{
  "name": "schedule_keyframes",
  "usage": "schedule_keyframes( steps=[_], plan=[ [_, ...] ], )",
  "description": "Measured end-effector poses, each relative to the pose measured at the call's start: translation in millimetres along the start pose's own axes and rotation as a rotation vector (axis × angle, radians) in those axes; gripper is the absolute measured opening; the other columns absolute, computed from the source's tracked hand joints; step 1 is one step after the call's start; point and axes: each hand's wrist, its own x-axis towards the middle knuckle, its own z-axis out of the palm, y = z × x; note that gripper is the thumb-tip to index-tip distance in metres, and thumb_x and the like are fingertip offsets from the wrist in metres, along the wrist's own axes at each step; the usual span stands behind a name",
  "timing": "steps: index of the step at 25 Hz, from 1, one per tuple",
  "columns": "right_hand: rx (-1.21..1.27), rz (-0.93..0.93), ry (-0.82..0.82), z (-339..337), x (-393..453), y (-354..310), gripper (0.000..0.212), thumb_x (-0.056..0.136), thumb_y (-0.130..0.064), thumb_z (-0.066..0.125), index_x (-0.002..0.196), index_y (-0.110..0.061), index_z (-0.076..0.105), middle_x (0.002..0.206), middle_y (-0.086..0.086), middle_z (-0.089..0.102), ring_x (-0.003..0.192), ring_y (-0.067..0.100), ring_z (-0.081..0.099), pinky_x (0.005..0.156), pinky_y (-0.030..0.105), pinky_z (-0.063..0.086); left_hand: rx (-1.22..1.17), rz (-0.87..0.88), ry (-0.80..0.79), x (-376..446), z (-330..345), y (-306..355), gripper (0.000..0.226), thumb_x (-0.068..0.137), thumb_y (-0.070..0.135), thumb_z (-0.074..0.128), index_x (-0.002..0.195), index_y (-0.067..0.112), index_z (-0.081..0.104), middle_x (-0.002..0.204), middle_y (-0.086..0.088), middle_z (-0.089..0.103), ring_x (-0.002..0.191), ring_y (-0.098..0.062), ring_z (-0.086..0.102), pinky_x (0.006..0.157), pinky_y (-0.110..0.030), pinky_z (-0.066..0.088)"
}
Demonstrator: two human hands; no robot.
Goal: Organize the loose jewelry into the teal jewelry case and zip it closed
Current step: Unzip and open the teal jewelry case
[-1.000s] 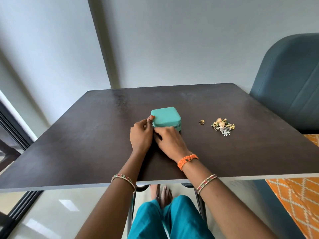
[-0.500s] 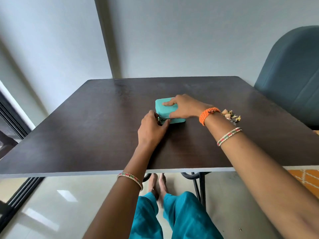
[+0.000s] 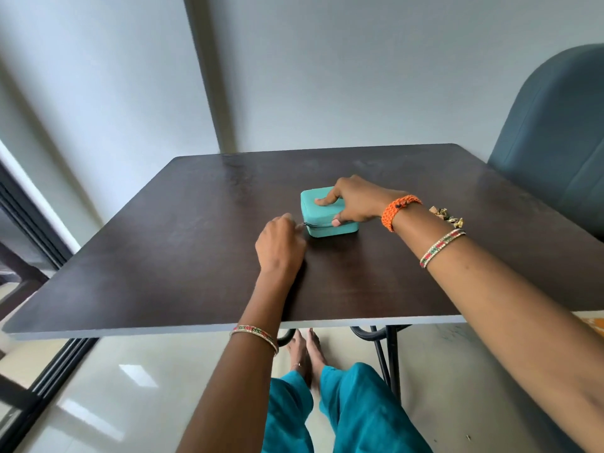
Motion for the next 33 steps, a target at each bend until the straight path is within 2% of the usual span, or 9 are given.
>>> schedule_keyframes(
  steps=[3, 7, 14, 17, 22, 25, 28, 30, 33],
  plan=[
    [-0.001, 0.008, -0.011, -2, 0, 0, 0.063, 0.080, -0.018, 0.075, 0.137, -0.027, 0.049, 0.141, 0.011, 0.044, 0.124, 0.029, 0.046, 0.101, 0.030, 0.034, 0.011, -0.049, -0.058, 36, 6, -18, 0.019, 0.089, 0.032, 0.057, 0.091, 0.014, 0.064, 0.107, -0.010, 0.066, 0.103, -0.034, 0.056, 0.080, -0.037, 0.039],
    [-0.030, 0.024, -0.011, -1, 3, 2, 0.067, 0.078, -0.015, 0.076, 0.137, -0.033, 0.048, 0.142, 0.009, 0.044, 0.125, 0.029, 0.046, 0.102, 0.033, 0.036, -0.077, -0.172, -0.081, 79, 25, -25, 0.021, 0.087, 0.042, 0.060, 0.095, 0.025, 0.069, 0.118, -0.005, 0.059, 0.117, -0.030, 0.044, 0.092, -0.040, 0.030],
    [-0.051, 0.040, -0.029, -5, 10, 3, 0.068, 0.075, -0.016, 0.078, 0.134, -0.034, 0.051, 0.137, 0.007, 0.047, 0.117, 0.029, 0.050, 0.096, 0.035, 0.042, -0.179, -0.055, -0.082, 114, 50, -16, 0.021, 0.090, 0.020, 0.057, 0.106, 0.024, 0.069, 0.127, -0.004, 0.050, 0.126, -0.028, 0.030, 0.099, -0.039, 0.023],
    [-0.061, 0.030, -0.027, -4, 14, 2, 0.068, 0.073, -0.017, 0.080, 0.133, -0.033, 0.052, 0.137, 0.006, 0.048, 0.117, 0.028, 0.050, 0.094, 0.035, 0.043, -0.194, -0.027, -0.122, 115, 46, -14, 0.023, 0.093, 0.018, 0.053, 0.108, 0.024, 0.069, 0.128, -0.006, 0.052, 0.126, -0.029, 0.033, 0.099, -0.039, 0.025],
    [-0.105, -0.003, -0.010, 0, 7, 11, 0.067, 0.076, -0.028, 0.076, 0.134, -0.044, 0.046, 0.138, 0.002, 0.049, 0.120, 0.026, 0.049, 0.099, 0.036, 0.042, -0.309, 0.061, -0.247, 83, 37, -6, 0.037, 0.078, 0.017, 0.051, 0.109, 0.027, 0.068, 0.106, -0.003, 0.071, 0.104, -0.027, 0.062, 0.089, -0.036, 0.046],
    [-0.193, -0.042, 0.053, 10, -3, 14, 0.068, 0.080, -0.033, 0.070, 0.138, -0.046, 0.038, 0.143, -0.001, 0.048, 0.122, 0.024, 0.048, 0.097, 0.034, 0.039, -0.450, 0.012, -0.377, 78, 37, -19, 0.065, 0.057, 0.017, 0.038, 0.116, 0.035, 0.059, 0.111, 0.006, 0.069, 0.106, -0.019, 0.062, 0.096, -0.043, 0.048],
    [-0.253, -0.063, 0.136, 16, -11, 5, 0.067, 0.079, -0.033, 0.069, 0.138, -0.044, 0.040, 0.138, 0.000, 0.052, 0.118, 0.025, 0.052, 0.093, 0.035, 0.041, -0.537, -0.021, -0.450, 80, 47, -36, 0.063, 0.056, 0.016, 0.039, 0.109, 0.045, 0.057, 0.113, 0.007, 0.067, 0.108, -0.019, 0.062, 0.098, -0.049, 0.046],
    [-0.253, -0.073, 0.164, 21, -17, -1, 0.066, 0.077, -0.034, 0.068, 0.138, -0.042, 0.042, 0.135, 0.002, 0.055, 0.115, 0.026, 0.053, 0.093, 0.035, 0.041, -0.621, -0.018, -0.452, 64, 31, -32, 0.060, 0.060, 0.009, 0.040, 0.106, 0.042, 0.060, 0.112, 0.004, 0.068, 0.107, -0.020, 0.063, 0.097, -0.048, 0.048],
    [-0.230, -0.094, 0.173, 20, -27, -5, 0.065, 0.077, -0.037, 0.069, 0.137, -0.039, 0.045, 0.133, 0.001, 0.056, 0.115, 0.024, 0.053, 0.092, 0.033, 0.039, -0.735, -0.010, -0.436, 48, 14, -21, 0.057, 0.073, -0.010, 0.037, 0.117, 0.017, 0.060, 0.114, -0.007, 0.067, 0.104, -0.021, 0.065, 0.092, -0.041, 0.053]
  ],
)
